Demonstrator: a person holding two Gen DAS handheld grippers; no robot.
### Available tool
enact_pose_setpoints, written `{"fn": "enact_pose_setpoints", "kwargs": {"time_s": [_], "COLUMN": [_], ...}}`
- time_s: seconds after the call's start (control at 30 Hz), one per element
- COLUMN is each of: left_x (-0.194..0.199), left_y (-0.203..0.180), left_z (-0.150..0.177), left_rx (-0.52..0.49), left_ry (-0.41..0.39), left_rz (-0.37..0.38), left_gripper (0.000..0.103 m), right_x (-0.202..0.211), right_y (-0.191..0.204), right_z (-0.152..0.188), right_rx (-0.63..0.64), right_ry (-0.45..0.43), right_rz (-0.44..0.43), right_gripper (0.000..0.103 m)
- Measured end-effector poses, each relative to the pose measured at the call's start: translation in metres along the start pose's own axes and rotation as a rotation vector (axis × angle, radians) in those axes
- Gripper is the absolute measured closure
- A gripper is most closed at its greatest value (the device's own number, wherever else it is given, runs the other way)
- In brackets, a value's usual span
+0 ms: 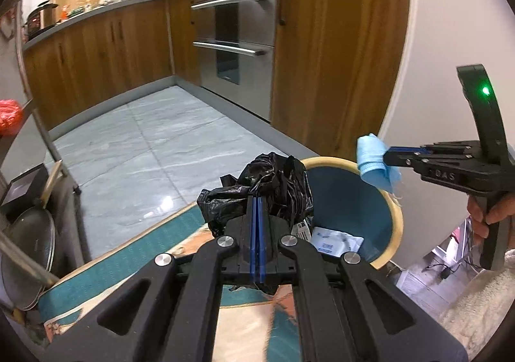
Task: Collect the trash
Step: 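Release the blue mask into the bin with the right tool while the left drops the black bag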
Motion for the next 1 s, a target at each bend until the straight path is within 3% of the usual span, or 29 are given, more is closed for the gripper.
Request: {"fn": "enact_pose_setpoints", "kwargs": {"time_s": [0.57, 1.0], "left_x": [-0.047, -0.085], "left_y": [-0.063, -0.079], "left_z": [0.005, 0.033], "left_rx": [-0.047, -0.109], "left_ry": [0.064, 0.161], "left_rz": [0.102, 0.082], "left_gripper": [0.102, 0.102], "right_x": [-0.032, -0.047], "right_y": [-0.034, -0.027], "right_z": [0.017, 0.026], "right_rx": [-0.060, -0.054], "right_ry": [0.092, 0.149], "right_rz": [0.036, 0.038], "right_gripper": [0.094, 0.094]}}
Point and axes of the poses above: each gripper's, at about its wrist camera, not at the fingertips, and x roughly against the way its jaws point, y to its left, z to its underside, the point moved 6 cm from there along -x, roughly the way its jaws point, and after that the axes turned 3 degrees about y, right-handed, at the moved point
